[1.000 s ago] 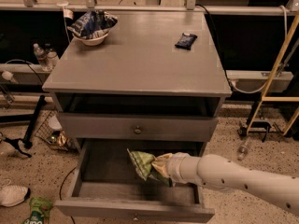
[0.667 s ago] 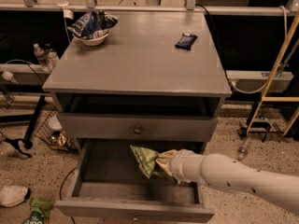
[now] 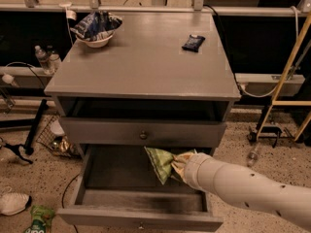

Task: Pick green jalapeno chip bag from middle drawer and place on counter

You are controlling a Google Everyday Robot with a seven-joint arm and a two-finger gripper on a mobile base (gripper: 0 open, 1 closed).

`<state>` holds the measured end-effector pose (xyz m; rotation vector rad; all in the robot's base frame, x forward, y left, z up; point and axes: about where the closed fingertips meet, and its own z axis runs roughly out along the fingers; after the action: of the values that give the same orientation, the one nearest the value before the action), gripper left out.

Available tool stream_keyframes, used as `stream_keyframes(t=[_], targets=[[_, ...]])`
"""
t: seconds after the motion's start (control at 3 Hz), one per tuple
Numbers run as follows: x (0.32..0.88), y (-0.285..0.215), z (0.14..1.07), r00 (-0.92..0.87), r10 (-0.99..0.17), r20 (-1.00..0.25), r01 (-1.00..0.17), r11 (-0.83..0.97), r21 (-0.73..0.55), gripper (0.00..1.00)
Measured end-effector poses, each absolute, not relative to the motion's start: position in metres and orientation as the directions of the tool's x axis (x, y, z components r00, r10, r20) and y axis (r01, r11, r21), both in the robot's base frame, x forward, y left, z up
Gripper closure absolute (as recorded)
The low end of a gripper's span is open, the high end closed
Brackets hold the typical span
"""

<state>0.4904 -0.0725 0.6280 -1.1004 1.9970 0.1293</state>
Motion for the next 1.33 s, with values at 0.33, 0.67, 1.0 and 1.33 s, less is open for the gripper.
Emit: stream_keyframes(t=[0.33, 0.67, 1.0, 1.33], targets=[[0.490, -0.073, 0.628, -0.270, -0.654, -0.707, -0.740, 0.611, -0.283, 1.00], [0.492, -0.080, 0.641, -0.259, -0.668, -0.698, -0.723, 0.613, -0.318, 1.00], [0.490, -0.101, 0.663, -0.254, -0.700, -0.668, -0.695, 0.612, -0.377, 1.00], [0.493, -0.158, 0.719, -0.246, -0.743, -0.623, -0.618, 0.615, -0.490, 1.00]])
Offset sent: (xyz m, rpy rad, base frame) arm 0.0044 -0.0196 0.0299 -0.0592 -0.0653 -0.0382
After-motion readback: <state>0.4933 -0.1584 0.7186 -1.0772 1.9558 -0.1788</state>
